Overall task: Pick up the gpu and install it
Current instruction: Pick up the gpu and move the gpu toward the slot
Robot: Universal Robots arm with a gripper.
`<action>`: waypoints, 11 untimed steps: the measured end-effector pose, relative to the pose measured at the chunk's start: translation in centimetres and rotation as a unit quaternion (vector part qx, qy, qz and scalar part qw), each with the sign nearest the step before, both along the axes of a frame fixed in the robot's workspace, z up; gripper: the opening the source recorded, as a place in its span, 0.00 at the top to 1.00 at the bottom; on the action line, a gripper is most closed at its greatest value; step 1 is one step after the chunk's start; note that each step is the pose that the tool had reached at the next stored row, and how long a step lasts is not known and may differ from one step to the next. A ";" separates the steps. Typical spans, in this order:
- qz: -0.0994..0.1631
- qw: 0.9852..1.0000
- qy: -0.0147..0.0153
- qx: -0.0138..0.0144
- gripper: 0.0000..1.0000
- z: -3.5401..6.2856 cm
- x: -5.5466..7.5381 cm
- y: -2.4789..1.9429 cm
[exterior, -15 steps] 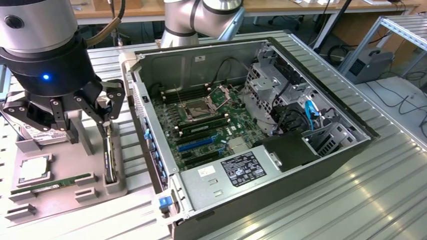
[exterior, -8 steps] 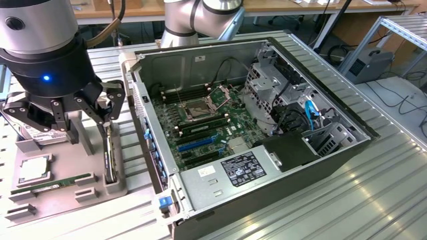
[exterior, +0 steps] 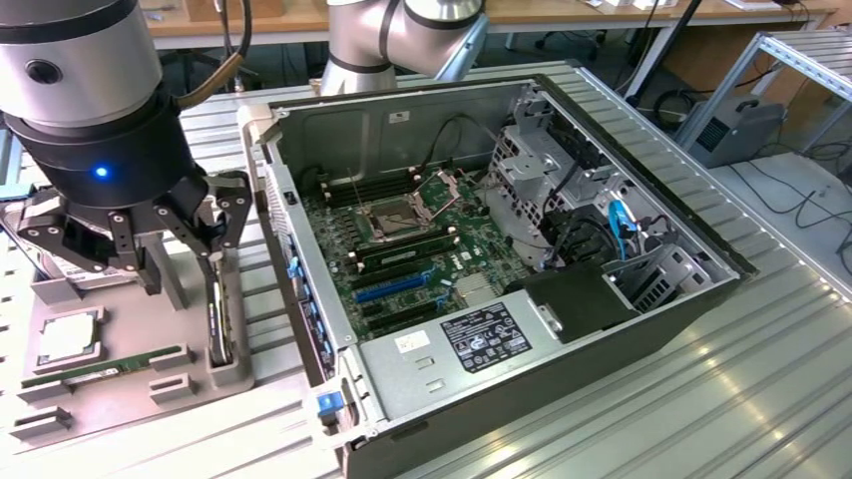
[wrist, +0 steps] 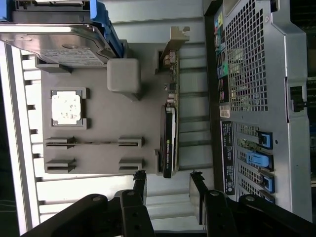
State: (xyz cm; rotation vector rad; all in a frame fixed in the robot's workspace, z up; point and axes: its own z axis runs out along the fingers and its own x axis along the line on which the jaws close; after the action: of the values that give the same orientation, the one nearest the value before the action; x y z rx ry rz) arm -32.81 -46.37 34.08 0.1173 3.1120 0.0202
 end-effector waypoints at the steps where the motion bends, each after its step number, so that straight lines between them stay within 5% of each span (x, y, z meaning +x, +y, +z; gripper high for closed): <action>1: 0.000 1.000 0.000 0.000 0.52 -0.59 0.1 0.00; 11: 0.000 1.000 0.000 0.000 0.52 -0.76 0.4 0.00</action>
State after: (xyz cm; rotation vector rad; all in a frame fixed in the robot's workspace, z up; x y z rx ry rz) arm -32.40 -46.37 33.32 0.1173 3.1120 0.0202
